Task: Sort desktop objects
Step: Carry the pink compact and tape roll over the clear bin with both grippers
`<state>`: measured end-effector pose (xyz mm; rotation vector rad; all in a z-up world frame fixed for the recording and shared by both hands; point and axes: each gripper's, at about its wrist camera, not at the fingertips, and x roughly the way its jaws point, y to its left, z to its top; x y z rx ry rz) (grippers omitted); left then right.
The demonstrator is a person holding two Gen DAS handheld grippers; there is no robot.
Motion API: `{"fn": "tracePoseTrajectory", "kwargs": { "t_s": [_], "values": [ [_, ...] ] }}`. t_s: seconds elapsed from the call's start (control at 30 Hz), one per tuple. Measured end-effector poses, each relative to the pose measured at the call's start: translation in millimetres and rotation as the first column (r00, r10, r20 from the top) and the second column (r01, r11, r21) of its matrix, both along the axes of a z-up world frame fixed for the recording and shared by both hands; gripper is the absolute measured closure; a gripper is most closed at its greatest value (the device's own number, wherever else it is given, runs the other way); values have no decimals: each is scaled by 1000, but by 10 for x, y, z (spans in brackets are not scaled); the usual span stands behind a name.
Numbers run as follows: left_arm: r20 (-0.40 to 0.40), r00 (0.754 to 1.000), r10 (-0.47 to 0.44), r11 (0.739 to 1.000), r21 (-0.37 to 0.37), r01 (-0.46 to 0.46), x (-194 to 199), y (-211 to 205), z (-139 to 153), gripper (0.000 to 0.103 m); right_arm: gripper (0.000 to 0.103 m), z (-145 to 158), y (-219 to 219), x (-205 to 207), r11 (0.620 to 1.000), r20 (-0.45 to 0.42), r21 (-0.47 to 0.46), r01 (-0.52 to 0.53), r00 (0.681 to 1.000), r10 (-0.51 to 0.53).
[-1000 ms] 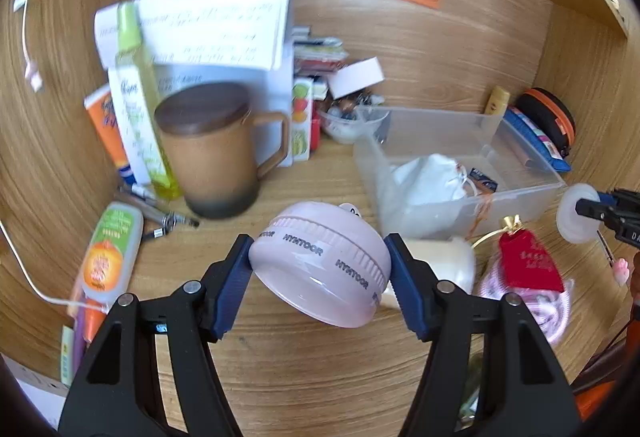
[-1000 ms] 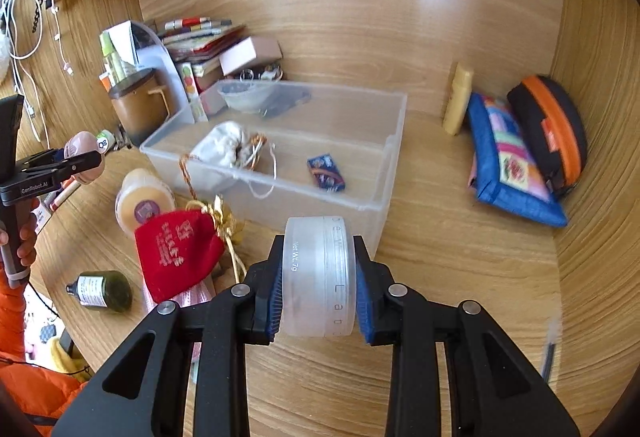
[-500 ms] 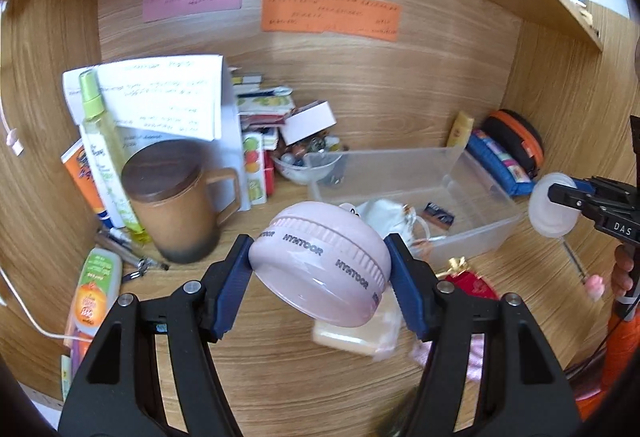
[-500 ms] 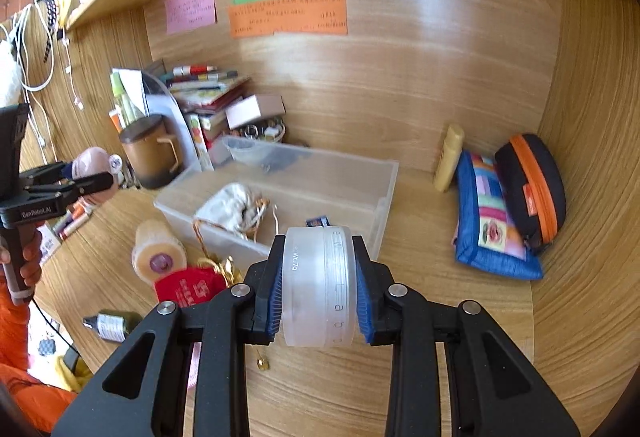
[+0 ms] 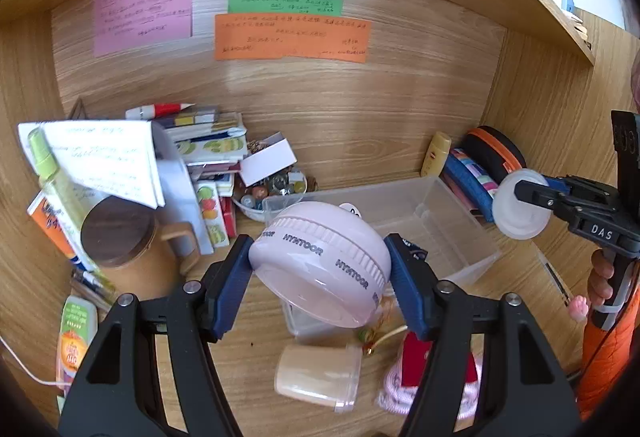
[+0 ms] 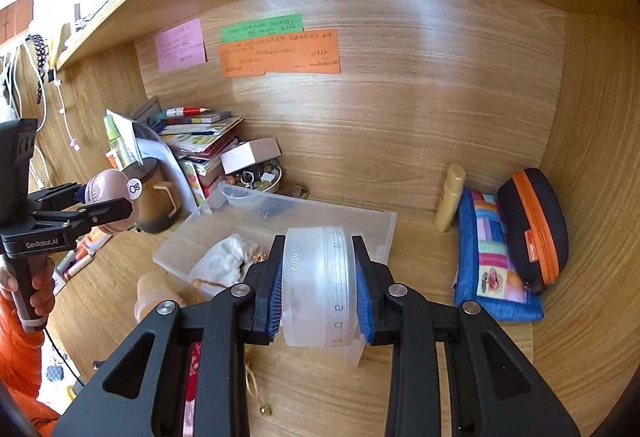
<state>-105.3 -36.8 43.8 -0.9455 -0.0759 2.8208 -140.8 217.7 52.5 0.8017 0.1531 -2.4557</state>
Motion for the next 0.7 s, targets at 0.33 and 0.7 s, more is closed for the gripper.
{"fn": "tracePoseTrajectory", "kwargs": {
  "t_s": [0.33, 0.7],
  "values": [
    [41, 999, -21, 1000, -12, 21, -359, 129, -60, 38, 76, -81, -147, -301, 1000, 19, 3, 7, 1000, -7],
    [97, 995, -24, 999, -34, 27, -722, 240, -243, 38, 76, -272, -381, -638, 1000, 72, 23, -7, 997, 5]
  ]
}}
